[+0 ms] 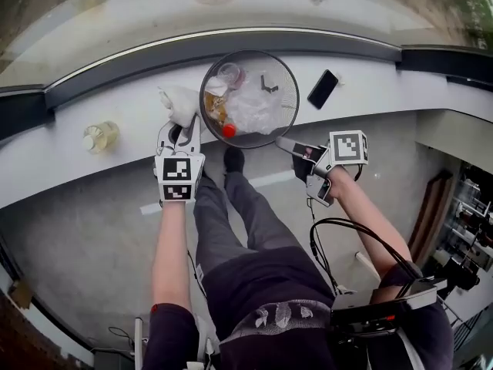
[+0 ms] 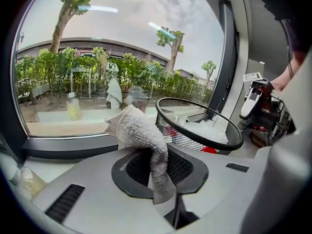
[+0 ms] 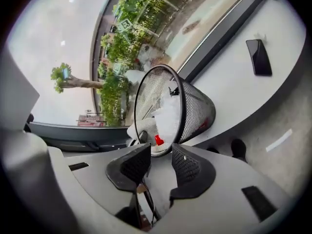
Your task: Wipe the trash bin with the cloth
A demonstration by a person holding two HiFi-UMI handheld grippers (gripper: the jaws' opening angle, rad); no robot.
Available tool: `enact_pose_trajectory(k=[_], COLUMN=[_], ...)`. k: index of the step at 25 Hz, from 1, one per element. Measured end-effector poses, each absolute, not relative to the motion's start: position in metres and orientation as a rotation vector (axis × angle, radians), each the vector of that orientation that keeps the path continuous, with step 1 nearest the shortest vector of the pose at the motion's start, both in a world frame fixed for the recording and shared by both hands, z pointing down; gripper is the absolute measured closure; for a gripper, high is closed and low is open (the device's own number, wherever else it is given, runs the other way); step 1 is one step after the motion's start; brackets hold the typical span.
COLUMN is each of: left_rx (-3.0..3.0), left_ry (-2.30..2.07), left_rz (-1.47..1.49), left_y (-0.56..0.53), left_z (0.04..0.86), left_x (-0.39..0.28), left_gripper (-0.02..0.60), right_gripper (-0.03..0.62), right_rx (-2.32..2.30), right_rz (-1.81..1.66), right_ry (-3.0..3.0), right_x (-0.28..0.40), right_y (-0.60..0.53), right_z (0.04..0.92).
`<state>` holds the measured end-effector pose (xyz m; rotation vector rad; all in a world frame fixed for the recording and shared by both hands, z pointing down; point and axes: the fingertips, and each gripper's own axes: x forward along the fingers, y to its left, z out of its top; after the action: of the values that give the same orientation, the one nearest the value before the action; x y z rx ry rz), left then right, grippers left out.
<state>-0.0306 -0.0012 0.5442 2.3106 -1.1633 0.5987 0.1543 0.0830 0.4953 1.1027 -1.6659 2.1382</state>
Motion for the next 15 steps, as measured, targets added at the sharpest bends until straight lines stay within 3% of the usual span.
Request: enact_pose_trajectory(k=[10, 15], left_rx=[2.278, 2.232], left_ry=[-0.973, -0.873], left_rz=[0.691, 0.636], left_y=[0.078, 0.106], left_z=[0.566, 0.572], left_x=[0.028, 0.063], left_gripper=[0.549, 0.549], right_gripper=[0.482, 0.482], right_rx=[1.008, 1.151], right_rz=[2.228, 1.86], right_ry=[-1.741, -1.907], right_x=[0.156, 0.201], right_y=[0.091, 0.067], right_z=[0.475, 0.476])
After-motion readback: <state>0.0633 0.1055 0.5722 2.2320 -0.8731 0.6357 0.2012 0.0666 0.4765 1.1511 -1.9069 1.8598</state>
